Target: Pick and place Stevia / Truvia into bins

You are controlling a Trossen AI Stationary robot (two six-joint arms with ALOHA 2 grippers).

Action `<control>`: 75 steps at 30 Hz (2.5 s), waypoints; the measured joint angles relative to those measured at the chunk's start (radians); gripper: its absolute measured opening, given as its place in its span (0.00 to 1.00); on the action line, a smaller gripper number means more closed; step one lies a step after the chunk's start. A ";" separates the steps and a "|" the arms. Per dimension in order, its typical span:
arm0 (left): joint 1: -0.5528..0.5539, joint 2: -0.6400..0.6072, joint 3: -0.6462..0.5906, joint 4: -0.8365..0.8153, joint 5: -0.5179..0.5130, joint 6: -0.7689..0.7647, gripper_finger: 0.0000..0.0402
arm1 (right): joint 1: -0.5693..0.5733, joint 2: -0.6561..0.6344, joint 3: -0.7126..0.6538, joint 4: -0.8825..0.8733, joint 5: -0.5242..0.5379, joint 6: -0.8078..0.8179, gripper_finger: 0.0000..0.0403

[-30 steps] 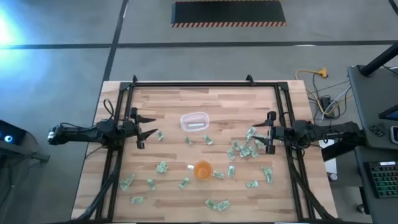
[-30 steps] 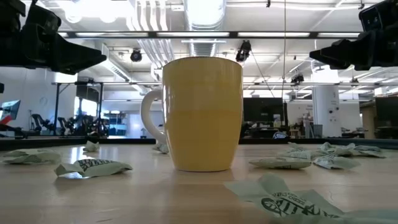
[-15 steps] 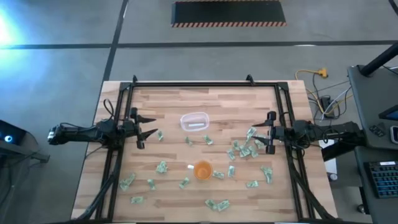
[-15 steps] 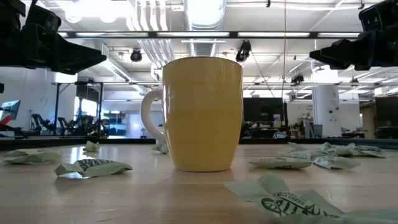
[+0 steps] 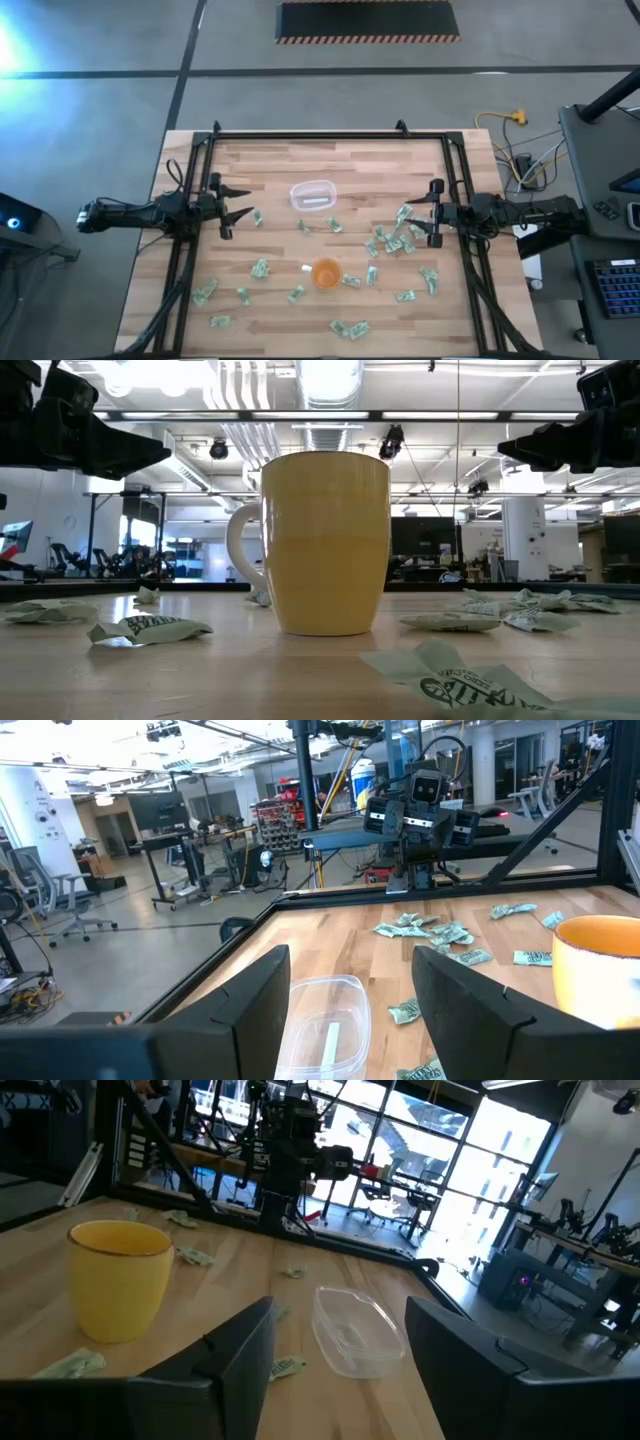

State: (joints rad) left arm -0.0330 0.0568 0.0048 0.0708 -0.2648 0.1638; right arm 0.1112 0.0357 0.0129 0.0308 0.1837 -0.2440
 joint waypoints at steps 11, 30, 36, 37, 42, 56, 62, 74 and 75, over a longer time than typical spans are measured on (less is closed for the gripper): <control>0.000 0.000 0.000 0.000 0.000 0.000 0.49 | 0.000 0.000 0.000 0.000 0.000 0.000 0.53; 0.000 0.000 0.000 0.000 0.000 0.000 0.49 | 0.000 0.000 0.000 0.004 0.000 -0.068 0.53; 0.000 0.000 0.000 0.000 0.000 0.000 0.49 | 0.000 0.000 0.000 0.005 0.000 -0.071 0.53; 0.000 0.000 0.000 0.000 0.000 0.000 0.49 | 0.000 0.000 0.000 0.006 0.000 -0.070 0.53; 0.000 0.000 0.000 0.000 0.000 0.000 0.49 | 0.000 0.000 0.000 0.006 -0.001 -0.068 0.53; 0.000 0.000 0.000 0.000 0.000 0.000 0.49 | 0.000 0.000 0.000 0.055 -0.001 0.372 0.53; 0.000 0.000 0.000 0.007 0.000 0.000 0.49 | 0.000 0.000 0.000 0.076 -0.001 0.374 0.53; 0.000 0.000 0.000 0.169 0.030 -0.013 0.49 | 0.000 0.000 0.000 0.239 -0.001 0.306 0.53; 0.000 0.000 0.000 0.170 0.032 -0.028 0.49 | 0.000 0.000 0.000 0.238 -0.001 0.289 0.53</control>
State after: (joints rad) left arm -0.0334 0.0566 0.0048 0.2406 -0.2325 0.1363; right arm 0.1108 0.0357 0.0132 0.2692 0.1823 0.0453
